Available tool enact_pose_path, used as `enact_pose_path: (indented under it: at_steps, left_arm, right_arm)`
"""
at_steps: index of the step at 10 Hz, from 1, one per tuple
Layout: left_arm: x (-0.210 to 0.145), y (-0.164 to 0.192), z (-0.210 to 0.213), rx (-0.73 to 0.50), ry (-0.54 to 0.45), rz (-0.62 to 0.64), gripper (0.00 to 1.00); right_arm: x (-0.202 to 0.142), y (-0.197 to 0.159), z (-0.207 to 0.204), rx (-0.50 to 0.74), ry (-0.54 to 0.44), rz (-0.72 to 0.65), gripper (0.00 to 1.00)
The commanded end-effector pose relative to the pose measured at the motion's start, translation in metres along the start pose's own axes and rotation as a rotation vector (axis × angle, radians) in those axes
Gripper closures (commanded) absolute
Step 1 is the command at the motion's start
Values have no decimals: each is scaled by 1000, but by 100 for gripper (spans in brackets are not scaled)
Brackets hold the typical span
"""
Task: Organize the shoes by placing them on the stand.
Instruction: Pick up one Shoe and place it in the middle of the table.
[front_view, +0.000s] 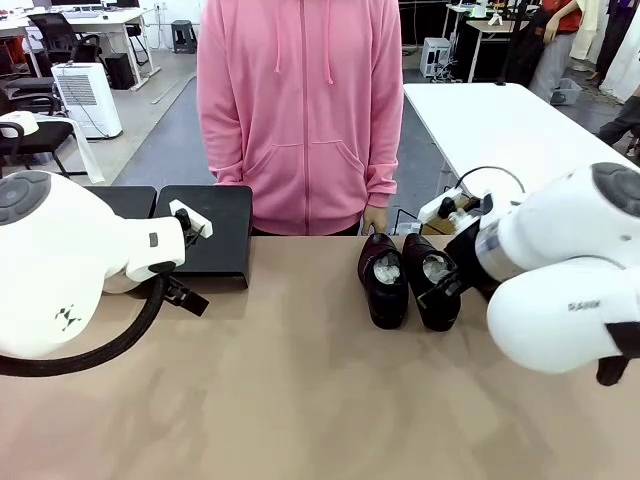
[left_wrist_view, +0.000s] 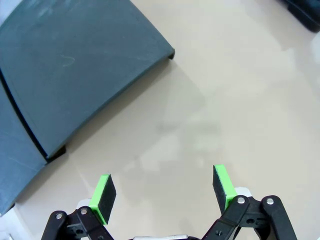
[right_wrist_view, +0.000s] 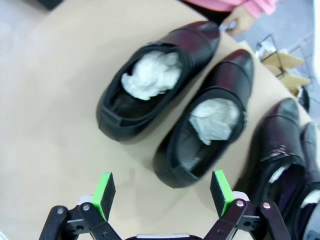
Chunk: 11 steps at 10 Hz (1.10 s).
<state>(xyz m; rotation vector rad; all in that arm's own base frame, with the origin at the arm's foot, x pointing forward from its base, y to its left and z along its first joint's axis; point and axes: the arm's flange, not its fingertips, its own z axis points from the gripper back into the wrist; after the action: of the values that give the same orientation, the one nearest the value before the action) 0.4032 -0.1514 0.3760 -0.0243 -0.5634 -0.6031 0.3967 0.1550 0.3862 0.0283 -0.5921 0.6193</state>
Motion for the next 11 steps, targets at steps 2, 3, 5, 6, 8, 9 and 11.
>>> enact_pose_path:
  at_steps: [2, 3, 5, 6, 8, 9, 11]
  left_arm:
    - [15, 38, 66, -104, -14, 45, 0]
    - [16, 56, 88, -216, -52, 96, 0]
    - [9, 93, 127, -311, -154, 164, 0]
    - [1, 107, 141, -353, -192, 178, 0]
    - [-18, 123, 163, -345, -247, 223, 0]
    - [-26, 128, 173, -333, -282, 239, 0]
    - [-28, 131, 174, -349, -276, 244, 0]
  right_arm:
    - [1, -64, 80, -17, -71, -155, 0]
    - [-5, -82, 95, 12, -91, -190, 0]
    - [-26, -121, 111, 129, -76, -255, 0]
    - [-40, -138, 119, 182, -97, -293, 0]
    - [-63, -162, 131, 205, -112, -342, 0]
    - [-72, -169, 136, 202, -109, -361, 0]
    - [-79, -174, 138, 208, -106, -373, 0]
